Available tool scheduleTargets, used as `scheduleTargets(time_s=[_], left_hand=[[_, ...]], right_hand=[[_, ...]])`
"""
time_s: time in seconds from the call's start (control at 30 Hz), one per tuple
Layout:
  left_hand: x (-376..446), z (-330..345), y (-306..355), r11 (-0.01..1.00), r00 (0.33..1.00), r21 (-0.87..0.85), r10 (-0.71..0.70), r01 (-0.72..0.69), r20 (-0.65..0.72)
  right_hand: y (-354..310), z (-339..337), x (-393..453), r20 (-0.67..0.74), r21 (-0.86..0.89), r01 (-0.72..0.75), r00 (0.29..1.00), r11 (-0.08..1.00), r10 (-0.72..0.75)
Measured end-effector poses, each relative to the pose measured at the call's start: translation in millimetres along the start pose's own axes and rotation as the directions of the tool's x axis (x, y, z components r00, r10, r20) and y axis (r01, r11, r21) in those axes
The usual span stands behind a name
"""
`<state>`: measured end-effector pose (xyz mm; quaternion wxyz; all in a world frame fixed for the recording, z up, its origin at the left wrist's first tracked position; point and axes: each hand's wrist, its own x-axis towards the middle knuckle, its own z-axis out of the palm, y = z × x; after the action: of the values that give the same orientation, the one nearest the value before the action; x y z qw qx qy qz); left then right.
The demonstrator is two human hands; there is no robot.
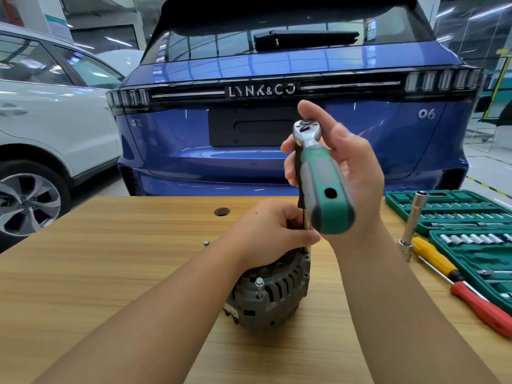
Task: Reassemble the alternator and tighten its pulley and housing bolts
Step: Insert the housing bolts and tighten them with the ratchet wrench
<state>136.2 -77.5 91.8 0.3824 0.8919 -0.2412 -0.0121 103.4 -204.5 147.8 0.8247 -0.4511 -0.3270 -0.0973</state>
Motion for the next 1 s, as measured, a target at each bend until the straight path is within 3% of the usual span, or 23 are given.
scheduleTargets(time_s=[0.13, 0.27, 0.33, 0.47, 0.57, 0.67, 0.9, 1.0], left_hand=[[-4, -5, 3, 0.999, 0.999, 0.024, -0.024, 0.025, -0.047], [-8, -6, 12, 0.995, 1.000, 0.100, 0.006, -0.005, -0.010], [-9, -6, 15, 0.995, 1.000, 0.096, 0.001, -0.001, 0.000], [-9, -6, 14, 0.996, 1.000, 0.087, -0.024, 0.025, -0.009], [-10, -6, 13, 0.999, 1.000, 0.042, 0.005, -0.003, -0.026], [-10, -5, 12, 0.999, 0.999, -0.028, 0.028, -0.029, -0.037], [-13, -6, 14, 0.999, 0.999, -0.002, 0.034, -0.034, 0.008], [-9, -4, 13, 1.000, 1.000, -0.015, -0.002, 0.002, 0.016]], right_hand=[[1, 4, 2, -0.110, -0.123, 0.011, 0.994, 0.992, -0.024], [1, 4, 3, -0.310, -0.343, 0.032, 0.939, 0.939, -0.146], [0, -1, 4, -0.341, -0.339, 0.000, 0.932, 0.941, -0.124], [0, -4, 3, -0.144, -0.158, 0.026, 0.988, 0.987, -0.049], [9, 2, 4, -0.058, -0.280, 0.191, 0.975, 0.941, -0.215], [13, 8, 2, -0.038, -0.331, 0.215, 0.970, 0.919, -0.241], [0, 2, 3, -0.033, -0.041, -0.009, 0.999, 0.999, 0.008], [-1, 2, 2, 0.006, -0.048, -0.036, 0.999, 0.998, 0.037]])
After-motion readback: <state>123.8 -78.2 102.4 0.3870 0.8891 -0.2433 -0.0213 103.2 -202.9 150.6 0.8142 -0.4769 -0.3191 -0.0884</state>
